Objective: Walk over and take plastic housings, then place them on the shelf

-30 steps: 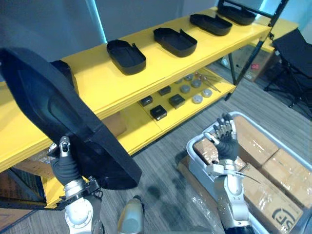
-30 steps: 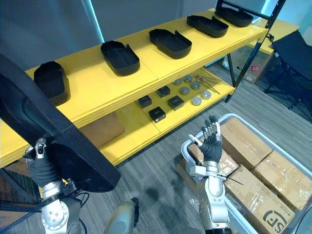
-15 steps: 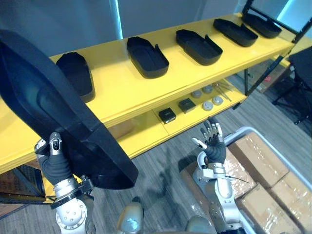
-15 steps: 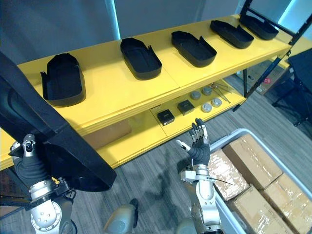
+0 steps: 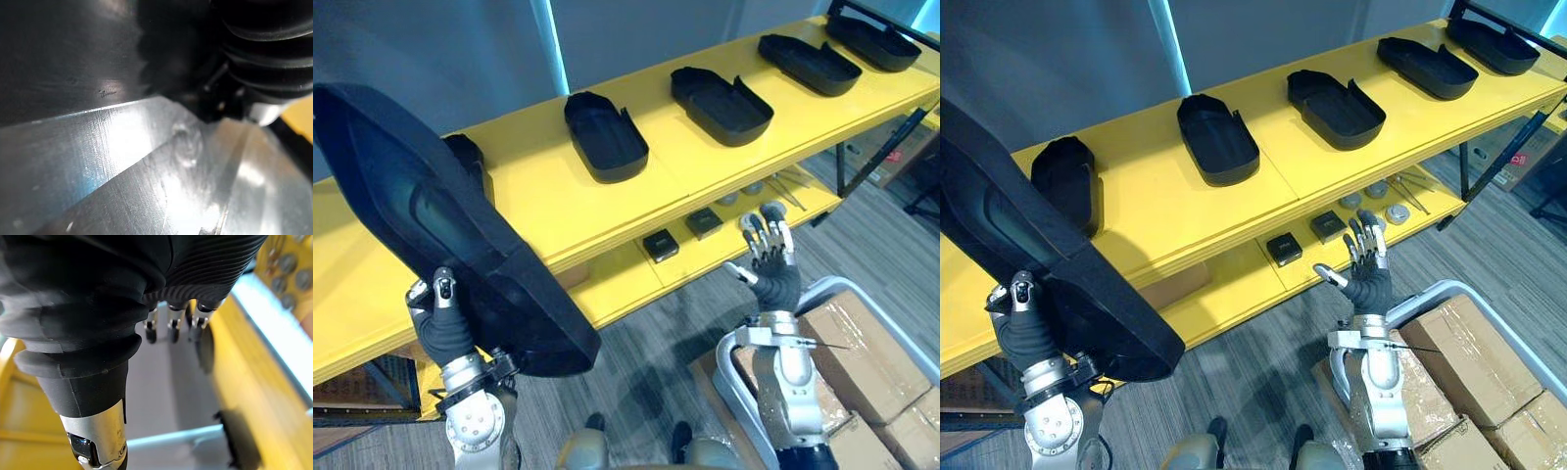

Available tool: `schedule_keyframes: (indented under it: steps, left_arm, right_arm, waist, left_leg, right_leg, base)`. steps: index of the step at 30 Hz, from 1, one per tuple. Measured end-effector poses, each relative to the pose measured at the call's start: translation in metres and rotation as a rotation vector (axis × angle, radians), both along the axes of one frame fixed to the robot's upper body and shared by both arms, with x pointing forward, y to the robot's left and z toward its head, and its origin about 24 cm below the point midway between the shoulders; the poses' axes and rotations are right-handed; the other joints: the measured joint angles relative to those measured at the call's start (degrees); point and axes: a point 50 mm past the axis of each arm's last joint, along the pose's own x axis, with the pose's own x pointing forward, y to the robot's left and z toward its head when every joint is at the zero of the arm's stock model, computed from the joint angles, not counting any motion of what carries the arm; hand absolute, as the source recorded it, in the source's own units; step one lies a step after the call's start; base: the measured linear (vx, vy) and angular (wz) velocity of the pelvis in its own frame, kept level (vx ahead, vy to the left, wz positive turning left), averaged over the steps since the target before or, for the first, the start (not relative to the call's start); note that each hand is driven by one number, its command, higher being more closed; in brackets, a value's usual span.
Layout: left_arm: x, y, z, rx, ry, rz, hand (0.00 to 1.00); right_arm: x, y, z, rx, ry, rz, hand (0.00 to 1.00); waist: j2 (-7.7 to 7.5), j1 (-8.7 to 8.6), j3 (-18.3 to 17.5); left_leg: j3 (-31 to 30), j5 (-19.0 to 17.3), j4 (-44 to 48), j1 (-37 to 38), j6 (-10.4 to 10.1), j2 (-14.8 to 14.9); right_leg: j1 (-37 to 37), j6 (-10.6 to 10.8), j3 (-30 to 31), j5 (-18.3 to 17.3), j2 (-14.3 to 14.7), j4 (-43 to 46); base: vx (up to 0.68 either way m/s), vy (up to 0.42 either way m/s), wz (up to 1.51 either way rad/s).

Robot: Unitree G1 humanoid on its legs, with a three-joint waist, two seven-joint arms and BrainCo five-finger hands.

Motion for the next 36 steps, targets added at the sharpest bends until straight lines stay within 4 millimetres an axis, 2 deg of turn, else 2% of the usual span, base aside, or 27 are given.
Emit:
schedule_keyframes:
  steps: [1, 2, 3, 4, 5, 6, 10, 14, 16, 18, 20, 21, 22, 23, 25, 27, 28, 29, 30, 31, 32, 33, 34, 35, 36]
  left_arm:
    - [0.005, -0.008, 0.003, -0.015, -0.024, -0.055, 1.00]
    - [0.009, -0.013, 0.006, -0.023, -0.047, -0.090, 1.00]
    - [0.013, -0.018, 0.009, -0.018, -0.077, -0.143, 1.00]
    - [0.015, -0.021, 0.010, -0.015, -0.088, -0.161, 1.00]
    - [0.019, -0.027, 0.011, -0.018, -0.096, -0.193, 1.00]
    - [0.022, -0.031, 0.009, -0.013, -0.093, -0.219, 1.00]
    - [0.020, -0.025, 0.000, -0.003, -0.039, -0.237, 1.00]
    - [0.012, -0.021, -0.011, -0.008, 0.025, -0.210, 1.00]
    - [0.011, -0.020, -0.018, 0.006, 0.075, -0.201, 1.00]
    - [0.007, -0.019, -0.023, 0.010, 0.104, -0.197, 1.00]
    - [0.004, -0.019, -0.026, 0.010, 0.122, -0.196, 1.00]
    - [0.003, -0.019, -0.026, 0.012, 0.127, -0.192, 1.00]
    - [0.003, -0.020, -0.026, 0.023, 0.128, -0.191, 1.00]
    - [0.003, -0.020, -0.026, 0.033, 0.130, -0.188, 1.00]
    - [0.003, -0.021, -0.025, 0.073, 0.136, -0.181, 1.00]
    - [0.003, -0.022, -0.024, 0.092, 0.133, -0.179, 1.00]
    - [0.003, -0.022, -0.024, 0.102, 0.130, -0.178, 1.00]
    - [0.007, -0.018, -0.019, 0.136, 0.111, -0.177, 1.00]
    - [0.011, -0.015, -0.017, 0.155, 0.105, -0.182, 1.00]
    - [0.016, -0.013, -0.017, 0.174, 0.106, -0.191, 1.00]
    - [0.018, -0.009, -0.018, 0.205, 0.131, -0.211, 1.00]
    - [0.018, -0.008, -0.018, 0.216, 0.136, -0.215, 1.00]
    - [0.018, -0.007, -0.018, 0.220, 0.141, -0.216, 1.00]
    - [0.018, -0.004, -0.018, 0.236, 0.151, -0.216, 1.00]
    - [0.018, -0.001, -0.017, 0.250, 0.154, -0.214, 1.00]
  right_arm:
    - [-0.003, 0.001, -0.005, 0.018, 0.023, -0.008, 0.00]
    - [-0.004, 0.001, -0.006, 0.015, 0.028, -0.016, 0.00]
    - [-0.004, 0.002, -0.006, -0.014, 0.038, -0.042, 0.00]
    - [-0.004, 0.002, -0.006, -0.037, 0.040, -0.050, 0.00]
    - [-0.004, 0.001, -0.007, -0.080, 0.049, -0.060, 0.00]
    - [-0.004, 0.002, -0.008, -0.113, 0.054, -0.061, 0.00]
    - [-0.003, 0.019, -0.009, -0.102, 0.051, -0.004, 0.00]
    - [-0.003, 0.020, -0.014, -0.033, 0.069, 0.057, 0.00]
    - [-0.002, 0.017, -0.032, -0.034, 0.160, 0.067, 0.00]
    - [-0.003, 0.018, -0.043, -0.040, 0.208, 0.070, 0.00]
    - [-0.003, 0.018, -0.041, -0.040, 0.196, 0.070, 0.00]
    - [-0.003, 0.016, -0.040, -0.043, 0.190, 0.065, 0.00]
    - [-0.002, 0.013, -0.038, -0.042, 0.183, 0.051, 0.00]
    - [-0.001, 0.012, -0.037, -0.043, 0.177, 0.049, 0.00]
    - [0.002, 0.013, -0.034, -0.048, 0.163, 0.058, 0.00]
    - [0.004, 0.013, -0.031, -0.054, 0.154, 0.060, 0.00]
    - [0.006, 0.012, -0.030, -0.059, 0.148, 0.058, 0.00]
    - [0.007, 0.013, -0.031, -0.065, 0.154, 0.048, 0.00]
    - [0.007, 0.014, -0.035, -0.061, 0.172, 0.036, 0.00]
    - [0.007, 0.014, -0.041, -0.053, 0.204, 0.022, 0.00]
    - [0.004, 0.020, -0.046, -0.021, 0.231, 0.024, 0.00]
    - [0.004, 0.023, -0.046, -0.009, 0.231, 0.023, 0.00]
    - [0.004, 0.026, -0.046, -0.004, 0.230, 0.026, 0.00]
    - [0.003, 0.032, -0.045, -0.001, 0.225, 0.036, 0.00]
    - [0.002, 0.036, -0.043, -0.005, 0.212, 0.046, 0.00]
  waist:
    - [-0.72, -1.20, -0.9]
    - [-0.50, -1.51, -1.3]
    - [-0.51, -1.87, -1.8]
    - [-0.36, -1.90, -1.9]
    - [0.61, -1.97, -2.4]
    - [0.59, -1.65, -2.8]
    - [-0.23, -0.42, -2.8]
    - [-0.35, -0.62, -2.8]
    - [-0.71, -1.05, -2.1]
    - [-0.83, -0.65, -2.1]
    - [-0.87, -0.55, -2.1]
    - [-1.99, -0.73, -1.5]
    - [-2.35, -0.51, -1.3]
    - [-2.38, -0.53, -1.3]
    - [-1.83, -0.68, -1.5]
    - [-0.74, -0.69, -2.2]
    - [-0.05, -0.98, -2.5]
    - [-0.01, -2.15, -2.5]
    - [-1.08, -2.18, -1.9]
    - [-1.91, -1.75, -1.4]
    - [-2.31, -1.43, -1.0]
    - [-2.39, -1.45, -0.9]
    - [-2.10, -1.19, -0.7]
    - [-2.45, -0.90, -0.9]
    - [-2.81, -0.93, -1.1]
  left_leg:
    - [1.1, 3.4, -2.3, -0.8, 2.1, -1.7]
    - [4.5, 2.2, -3.9, -0.7, 6.0, -1.5]
    - [12.7, 2.3, -4.8, -1.0, 6.7, 0.6]
    - [16.6, 2.3, -4.7, -0.9, 6.6, 1.7]
    - [20.5, 5.4, -5.2, -0.8, 5.2, 2.9]
    - [19.6, 7.9, -6.5, -0.2, 1.9, 1.8]
    - [19.2, 8.3, -8.0, 1.8, 2.5, -1.1]
    - [20.2, 7.7, -6.4, 0.5, 3.0, -1.4]
    - [19.6, 5.0, 1.1, -2.4, 3.1, -0.5]
    - [18.5, 4.6, 2.7, -2.8, 2.9, -0.1]
    - [18.1, 5.5, 0.1, -1.7, 2.5, -0.4]
    - [18.2, 5.0, -0.4, -1.8, 3.6, -0.9]
    - [18.3, 3.3, 5.0, -3.5, 6.3, 0.0]
    - [18.3, 3.1, 7.8, -4.4, 6.2, 1.1]
    - [16.5, 3.1, 13.4, -5.6, 5.2, 5.6]
    - [14.9, 3.5, 13.7, -5.2, 3.6, 7.5]
    - [14.9, 1.0, 12.8, -4.4, -0.4, 7.2]
    - [16.0, -4.7, 12.1, -3.2, -4.8, 5.5]
    - [16.0, -5.3, 13.6, -3.4, -4.3, 3.9]
    - [16.2, -6.3, 15.6, -3.7, -2.9, 3.1]
    - [15.8, -7.6, 16.8, -3.3, -1.0, 2.8]
    - [15.8, -7.9, 16.2, -2.7, -0.5, 2.8]
    - [16.1, -8.1, 15.4, -1.8, -0.1, 2.9]
    - [16.2, -8.1, 14.0, -0.9, 0.3, 3.1]
    - [15.7, -7.5, 11.8, -0.1, 1.0, 3.1]
  right_leg:
    - [1.9, 0.4, -5.5, -0.3, -2.5, -1.1]
    - [2.5, 0.4, -8.0, -0.2, -3.1, -1.3]
    - [2.9, 0.4, -11.7, -0.2, -4.2, -0.7]
    - [3.4, 0.5, -13.0, -0.3, -4.8, -0.4]
    - [4.3, 1.0, -15.2, -0.7, -5.3, 0.5]
    - [4.3, 2.0, -14.8, -2.3, -6.7, 2.4]
    - [5.3, 2.7, -13.1, -3.8, -9.0, 3.5]
    - [4.2, 3.6, -11.2, -4.1, -9.3, 3.4]
    - [4.2, 4.8, -11.3, -4.7, -9.9, 5.5]
    - [4.3, 4.5, -11.2, -5.3, -9.8, 6.0]
    - [4.0, 4.2, -11.4, -6.0, -10.3, 7.2]
    - [4.0, 4.1, -12.2, -6.2, -11.8, 7.7]
    - [3.8, 4.7, -12.1, -5.8, -13.3, 8.4]
    - [3.7, 4.9, -11.9, -5.7, -13.9, 8.6]
    - [2.8, 6.6, -10.3, -4.9, -16.8, 9.5]
    - [2.3, 9.0, -9.4, -4.7, -18.5, 9.7]
    - [2.3, 10.3, -9.0, -4.2, -19.6, 9.7]
    - [3.7, 13.2, -8.8, -2.3, -21.4, 9.2]
    - [4.3, 13.1, -8.4, -1.2, -23.0, 9.1]
    - [4.3, 11.8, -7.8, 1.5, -23.8, 9.4]
    - [4.0, 7.9, -6.5, 7.9, -23.8, 11.1]
    - [3.4, 6.0, -6.5, 9.9, -23.7, 11.9]
    - [2.8, 5.3, -6.0, 10.4, -23.4, 12.9]
    - [2.0, 5.6, -4.5, 8.4, -21.9, 14.7]
    - [1.1, 7.1, -3.1, 4.7, -18.8, 15.7]
  base:
    - [-0.01, 0.062, 1.65]
    - [-0.02, 0.071, 2.11]
    - [-0.01, 0.053, 1.48]
    - [0.00, 0.096, 1.70]
    - [0.02, 0.167, 1.36]
    - [0.01, 0.188, 1.09]
    - [-0.01, 0.121, 0.23]
    - [-0.03, 0.037, -0.15]
    - [-0.03, 0.020, 0.07]
    - [-0.06, 0.004, 0.02]
    - [-0.07, -0.016, 0.10]
    - [-0.06, 0.052, 0.11]
    - [-0.05, 0.069, 0.08]
    - [-0.02, 0.122, -0.04]
    - [-0.02, 0.217, -0.14]
    - [0.00, 0.326, -0.11]
    - [0.07, 0.554, 0.20]
    - [0.09, 0.495, 0.32]
    - [0.07, 0.480, 0.30]
    - [0.06, 0.526, 0.21]
    - [0.04, 0.505, 0.14]
    - [0.04, 0.421, 0.08]
    - [0.03, 0.196, -0.05]
    - [0.04, 0.190, 0.07]
    - [0.06, 0.245, 0.20]
